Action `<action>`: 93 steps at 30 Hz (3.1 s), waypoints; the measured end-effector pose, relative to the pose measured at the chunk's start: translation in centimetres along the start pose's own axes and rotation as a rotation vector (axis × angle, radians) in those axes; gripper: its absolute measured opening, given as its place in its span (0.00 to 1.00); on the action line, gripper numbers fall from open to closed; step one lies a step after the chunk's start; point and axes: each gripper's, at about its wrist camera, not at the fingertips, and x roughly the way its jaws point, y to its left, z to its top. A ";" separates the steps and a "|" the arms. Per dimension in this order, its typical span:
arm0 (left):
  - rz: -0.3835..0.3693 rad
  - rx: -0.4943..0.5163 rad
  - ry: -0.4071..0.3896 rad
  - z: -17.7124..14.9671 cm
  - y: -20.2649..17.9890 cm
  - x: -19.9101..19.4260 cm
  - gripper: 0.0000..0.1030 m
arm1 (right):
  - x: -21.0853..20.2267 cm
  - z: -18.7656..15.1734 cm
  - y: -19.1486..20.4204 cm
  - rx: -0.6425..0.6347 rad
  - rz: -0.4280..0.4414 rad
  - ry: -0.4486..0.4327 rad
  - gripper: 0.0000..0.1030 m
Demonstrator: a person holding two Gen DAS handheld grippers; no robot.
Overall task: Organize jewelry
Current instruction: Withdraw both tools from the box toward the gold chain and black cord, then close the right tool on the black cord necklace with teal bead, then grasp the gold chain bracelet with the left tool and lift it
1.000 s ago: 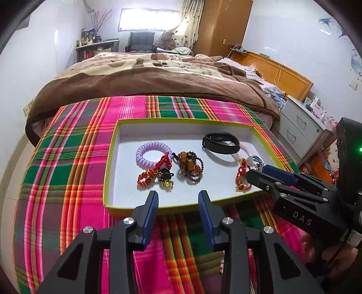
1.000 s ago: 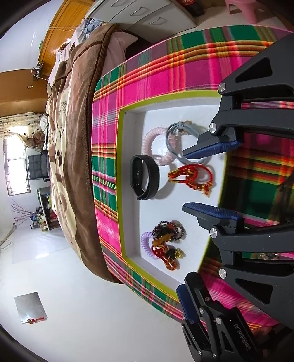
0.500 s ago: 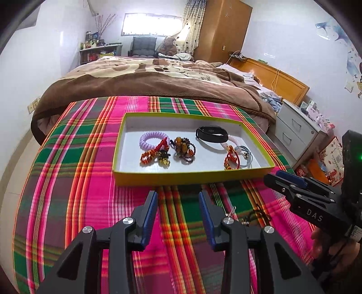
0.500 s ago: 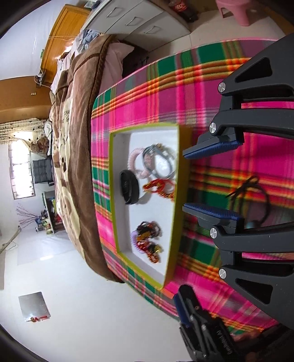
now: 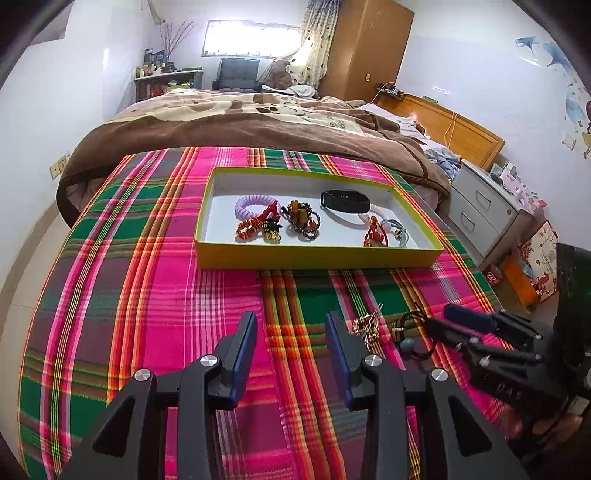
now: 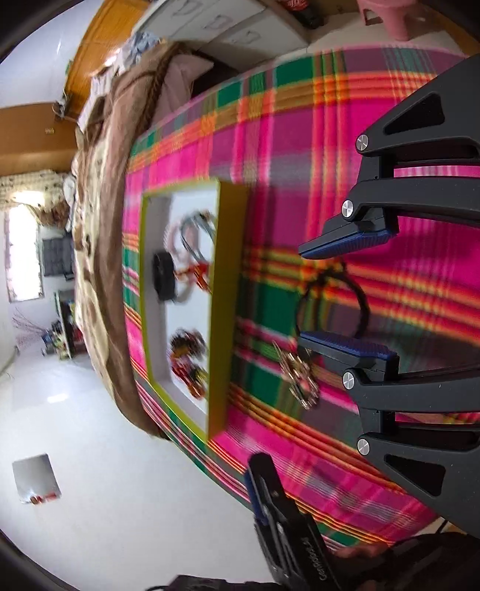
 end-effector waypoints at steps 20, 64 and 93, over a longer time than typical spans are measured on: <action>0.017 -0.019 0.016 -1.8 0.6 -0.8 0.36 | 2.3 -0.2 2.1 -0.056 -0.067 0.045 0.40; -0.025 0.151 0.141 -1.0 -8.0 6.1 0.36 | -1.6 -1.9 -4.6 0.057 -0.026 -0.011 0.13; 0.030 0.186 0.109 -1.4 -8.6 5.7 0.26 | -1.7 -1.7 -4.1 0.047 -0.040 -0.014 0.13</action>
